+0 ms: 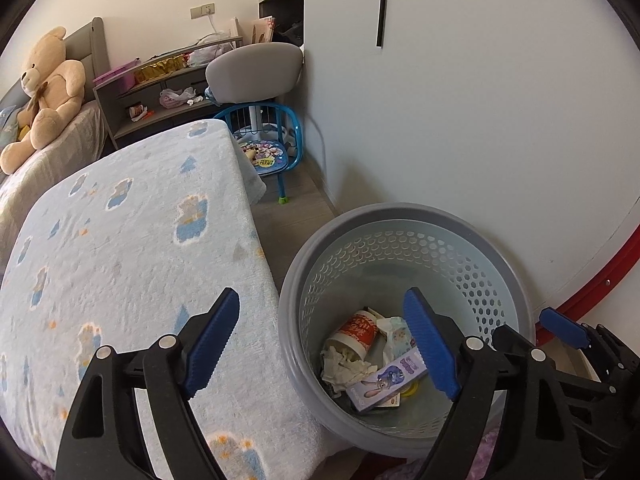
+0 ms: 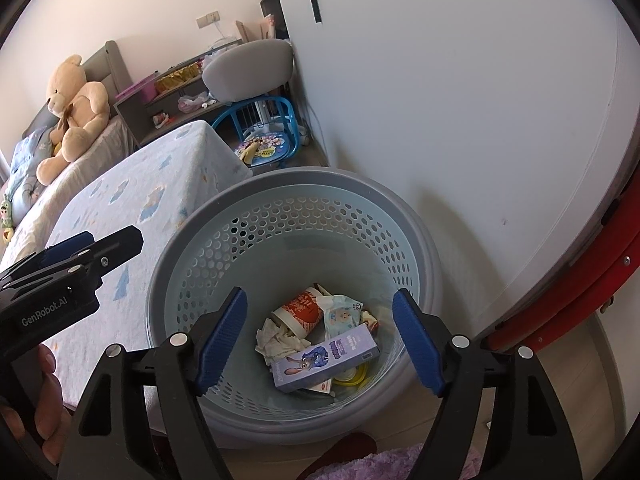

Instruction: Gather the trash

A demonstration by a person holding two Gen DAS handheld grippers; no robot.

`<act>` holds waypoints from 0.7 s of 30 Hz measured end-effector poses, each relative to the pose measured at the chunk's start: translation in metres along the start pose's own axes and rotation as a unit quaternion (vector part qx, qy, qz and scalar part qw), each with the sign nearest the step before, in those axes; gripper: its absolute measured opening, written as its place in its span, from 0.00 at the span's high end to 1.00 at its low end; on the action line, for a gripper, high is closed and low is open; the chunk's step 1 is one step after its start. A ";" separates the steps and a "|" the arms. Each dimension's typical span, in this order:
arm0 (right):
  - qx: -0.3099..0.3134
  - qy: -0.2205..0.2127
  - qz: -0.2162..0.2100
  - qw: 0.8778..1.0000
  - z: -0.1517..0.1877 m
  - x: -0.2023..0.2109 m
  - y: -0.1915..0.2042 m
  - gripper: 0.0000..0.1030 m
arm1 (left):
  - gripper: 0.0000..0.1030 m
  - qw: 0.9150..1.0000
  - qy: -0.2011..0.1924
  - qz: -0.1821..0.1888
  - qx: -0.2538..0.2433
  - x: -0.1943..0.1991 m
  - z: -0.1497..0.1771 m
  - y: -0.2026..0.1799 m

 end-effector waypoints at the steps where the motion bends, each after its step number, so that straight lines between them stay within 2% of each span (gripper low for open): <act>1: 0.000 0.000 0.001 1.000 0.000 0.000 0.000 0.28 | 0.21 1.000 0.000 -0.002 0.000 0.001 0.000 0.000; 21: 0.001 -0.003 0.009 1.000 -0.001 -0.001 -0.001 0.23 | 0.19 1.000 0.002 -0.022 -0.003 0.001 0.000 0.001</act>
Point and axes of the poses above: each gripper's, at about its wrist camera, not at the fingertips, and x roughly against the way its jaws point, y to its left, z to its underside, the point moved 2 cm from there along -x, roughly the way its jaws point, and after that the axes turned 12 degrees about -z, right-handed, at the moved point
